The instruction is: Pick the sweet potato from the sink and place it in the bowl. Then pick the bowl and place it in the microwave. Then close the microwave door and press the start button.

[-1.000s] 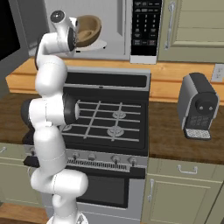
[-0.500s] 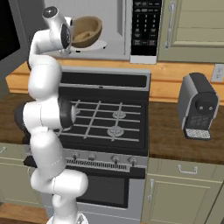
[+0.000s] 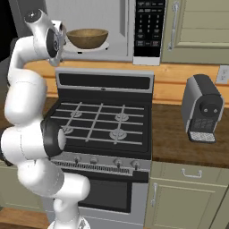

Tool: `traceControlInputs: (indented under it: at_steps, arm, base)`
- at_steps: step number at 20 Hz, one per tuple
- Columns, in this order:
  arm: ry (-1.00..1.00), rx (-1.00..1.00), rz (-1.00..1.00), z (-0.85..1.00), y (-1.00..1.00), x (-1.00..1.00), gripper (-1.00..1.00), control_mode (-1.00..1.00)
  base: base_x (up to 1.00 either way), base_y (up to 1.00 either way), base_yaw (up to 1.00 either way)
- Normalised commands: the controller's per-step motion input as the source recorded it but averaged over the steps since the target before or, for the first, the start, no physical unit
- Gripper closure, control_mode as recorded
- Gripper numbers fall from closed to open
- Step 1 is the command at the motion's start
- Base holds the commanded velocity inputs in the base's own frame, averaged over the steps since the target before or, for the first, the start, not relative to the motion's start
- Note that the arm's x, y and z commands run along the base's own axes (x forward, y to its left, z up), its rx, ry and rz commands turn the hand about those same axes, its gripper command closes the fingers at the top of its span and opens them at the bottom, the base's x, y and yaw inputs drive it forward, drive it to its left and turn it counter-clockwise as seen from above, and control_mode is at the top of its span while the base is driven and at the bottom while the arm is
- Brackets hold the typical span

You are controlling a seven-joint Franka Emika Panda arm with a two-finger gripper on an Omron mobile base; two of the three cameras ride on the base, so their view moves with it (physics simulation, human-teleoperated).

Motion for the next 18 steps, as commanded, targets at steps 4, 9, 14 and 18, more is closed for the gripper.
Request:
traceControlInputs:
  at_steps: [4, 9, 14, 18]
  arm:
    - [-0.06, 0.00, 0.00, -0.64, 0.00, -1.00, -1.00, -1.00]
    - [0.00, 0.00, 0.00, -0.43, 0.00, -1.00, -1.00, -1.00]
    - [0.06, 0.00, 0.00, -0.45, 0.03, -1.00, -1.00, -1.00]
    - [0.17, 0.01, 0.00, 0.00, 0.02, -1.00, -1.00, -1.00]
  base:
    - [0.00, 0.00, 0.00]
    - [0.00, 0.00, 0.00]
    - [0.00, 0.00, 0.00]
    - [0.00, 0.00, 0.00]
